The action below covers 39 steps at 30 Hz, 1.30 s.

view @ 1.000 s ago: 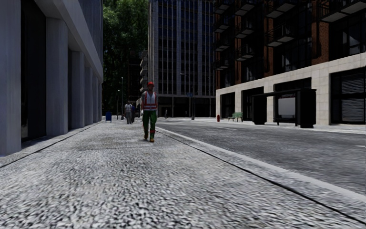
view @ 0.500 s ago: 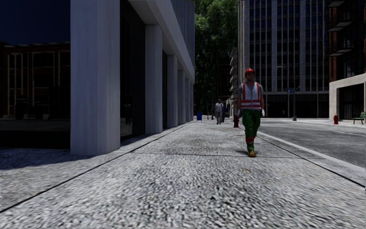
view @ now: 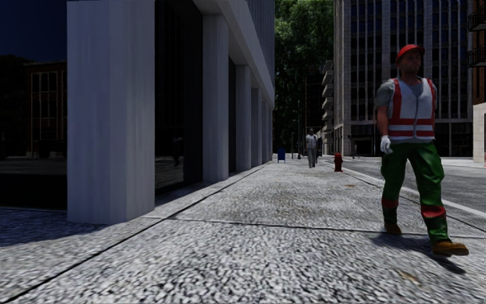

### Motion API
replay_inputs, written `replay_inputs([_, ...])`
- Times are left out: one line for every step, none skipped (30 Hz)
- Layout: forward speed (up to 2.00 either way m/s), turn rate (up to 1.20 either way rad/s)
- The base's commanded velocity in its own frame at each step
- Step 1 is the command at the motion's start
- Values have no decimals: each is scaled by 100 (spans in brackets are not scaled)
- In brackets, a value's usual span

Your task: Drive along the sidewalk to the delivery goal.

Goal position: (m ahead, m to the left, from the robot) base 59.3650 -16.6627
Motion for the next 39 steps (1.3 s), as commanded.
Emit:
replay_inputs([200, 0])
replay_inputs([200, 0])
replay_inputs([180, 0])
replay_inputs([0, 0])
replay_inputs([0, 0])
replay_inputs([0, 0])
replay_inputs([0, 0])
replay_inputs([0, 0])
replay_inputs([0, 0])
replay_inputs([0, 0])
replay_inputs([0, 0])
replay_inputs([0, 0])
replay_inputs([0, 0])
replay_inputs([0, 0])
replay_inputs([0, 0])
replay_inputs([0, 0])
replay_inputs([0, 0])
replay_inputs([0, 0])
replay_inputs([0, 0])
replay_inputs([0, 0])
replay_inputs([0, 0])
replay_inputs([0, 0])
replay_inputs([0, 0])
replay_inputs([0, 0])
replay_inputs([0, 0])
replay_inputs([22, 0])
replay_inputs([104, 0])
replay_inputs([104, 0])
replay_inputs([174, 0])
replay_inputs([200, 0])
replay_inputs([200, 0])
replay_inputs([200, 0])
replay_inputs([200, 0])
replay_inputs([200, 0])
replay_inputs([200, 0])
replay_inputs([200, 0])
replay_inputs([200, -6])
replay_inputs([200, -19])
replay_inputs([200, -22])
